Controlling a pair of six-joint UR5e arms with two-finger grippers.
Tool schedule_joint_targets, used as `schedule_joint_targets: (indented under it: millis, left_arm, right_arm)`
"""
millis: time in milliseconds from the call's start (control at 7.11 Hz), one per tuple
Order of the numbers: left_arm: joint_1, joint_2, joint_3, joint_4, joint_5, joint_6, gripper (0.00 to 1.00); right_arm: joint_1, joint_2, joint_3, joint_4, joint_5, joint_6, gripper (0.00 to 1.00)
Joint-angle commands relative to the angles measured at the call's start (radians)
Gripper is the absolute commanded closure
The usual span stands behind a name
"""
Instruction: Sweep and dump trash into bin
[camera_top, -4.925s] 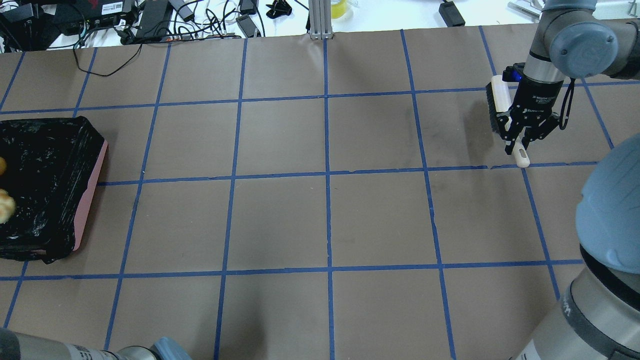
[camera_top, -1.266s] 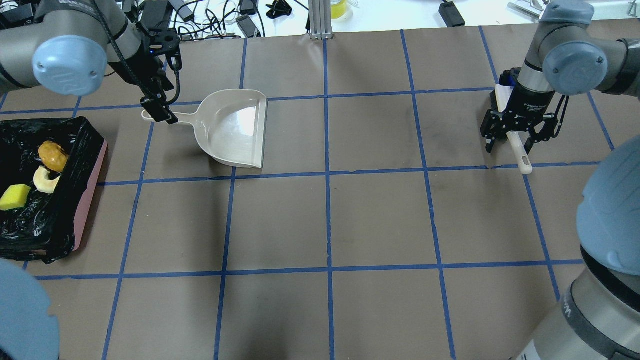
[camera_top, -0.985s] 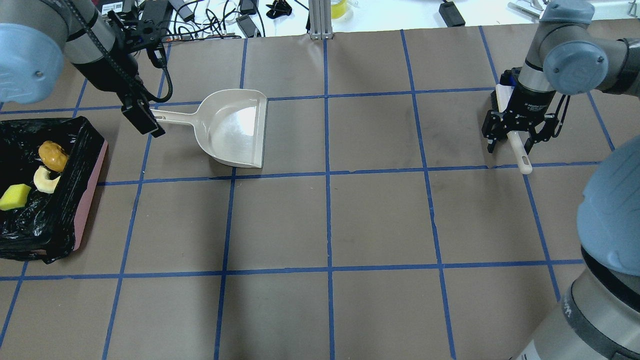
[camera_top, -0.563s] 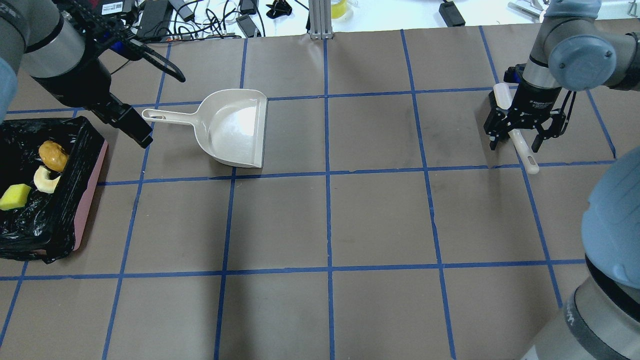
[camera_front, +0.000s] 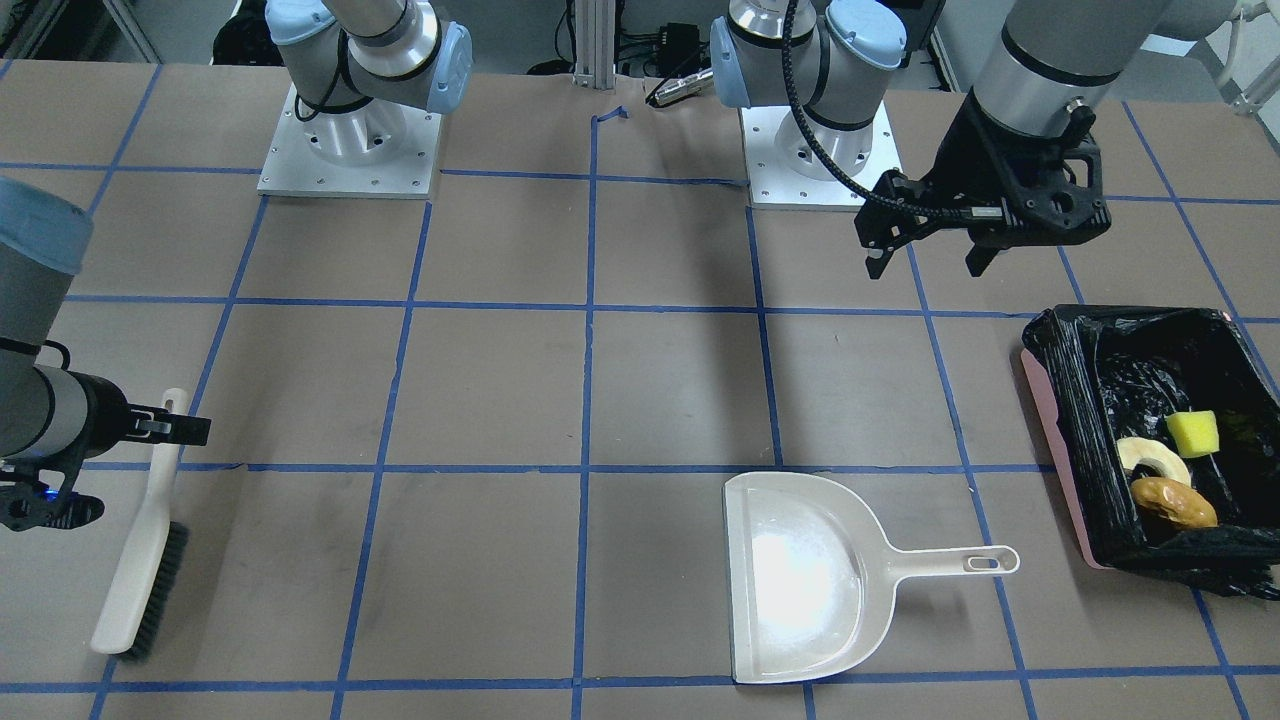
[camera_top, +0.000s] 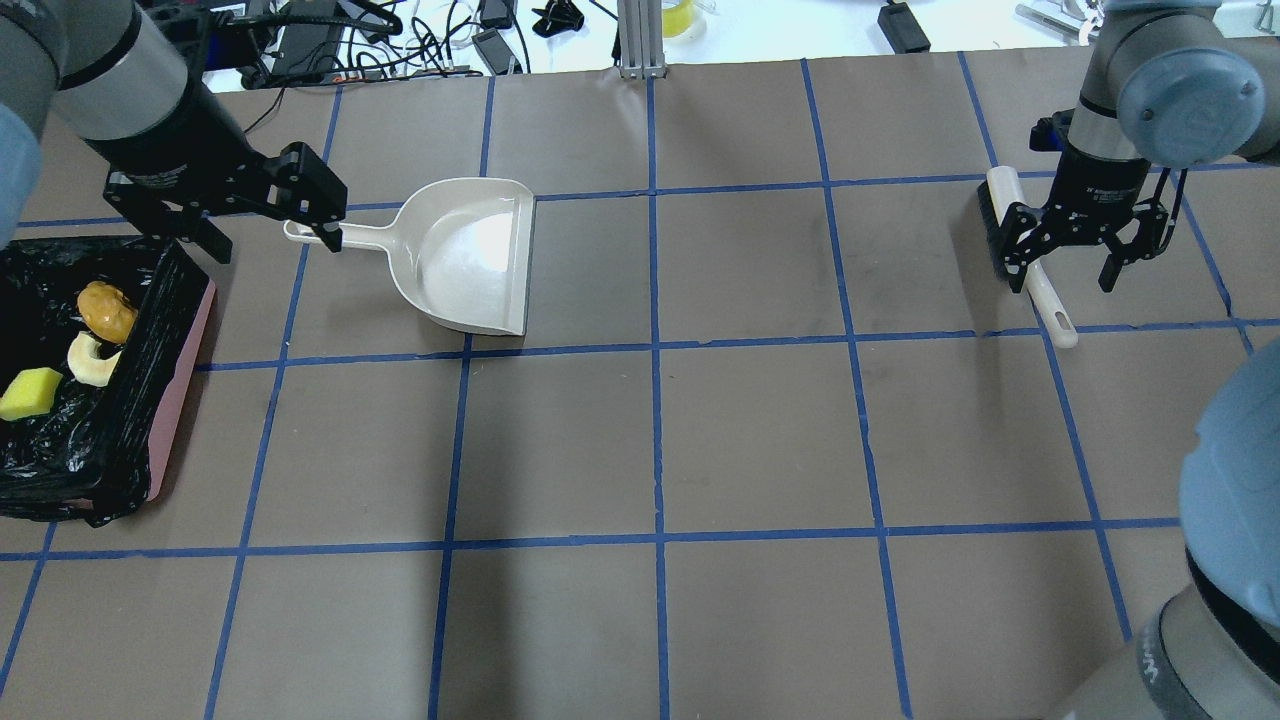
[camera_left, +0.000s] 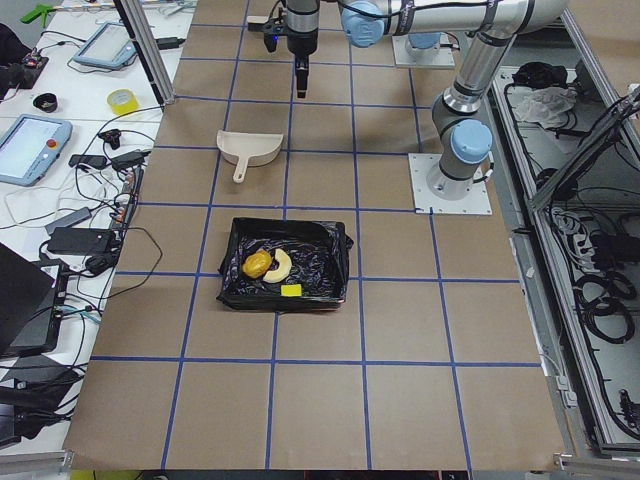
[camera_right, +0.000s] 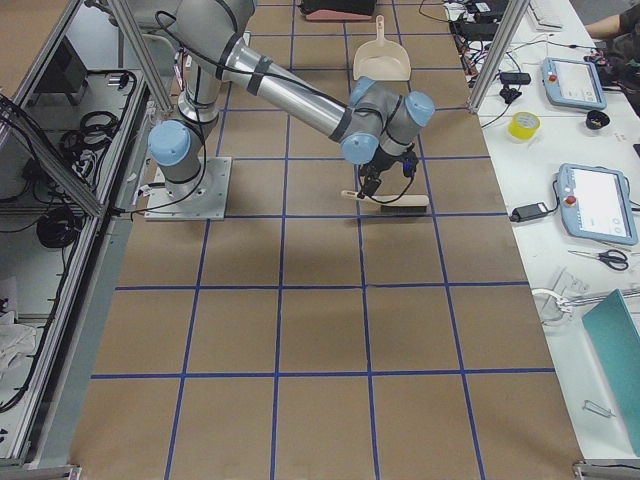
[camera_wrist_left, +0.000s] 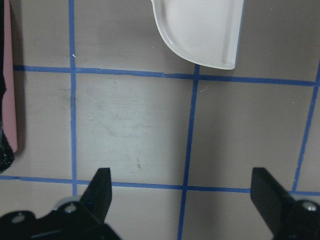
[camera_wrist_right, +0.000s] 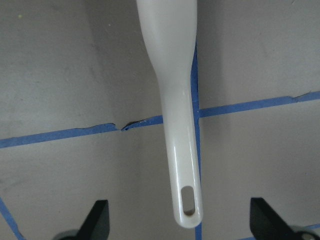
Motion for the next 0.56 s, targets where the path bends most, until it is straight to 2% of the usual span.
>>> schedule_joint_targets:
  millis: [0, 422]
  left_arm:
    - [-0.105, -0.014, 0.004, 0.018, 0.0, -0.104, 0.0]
    - [-0.109, -0.001, 0.001, 0.017, 0.005, -0.103, 0.0]
  right_arm:
    - [0.035, -0.098, -0.015, -0.014, 0.084, -0.046, 0.0]
    - [0.238, -0.141, -0.101, -0.05, 0.103, -0.034, 0.0]
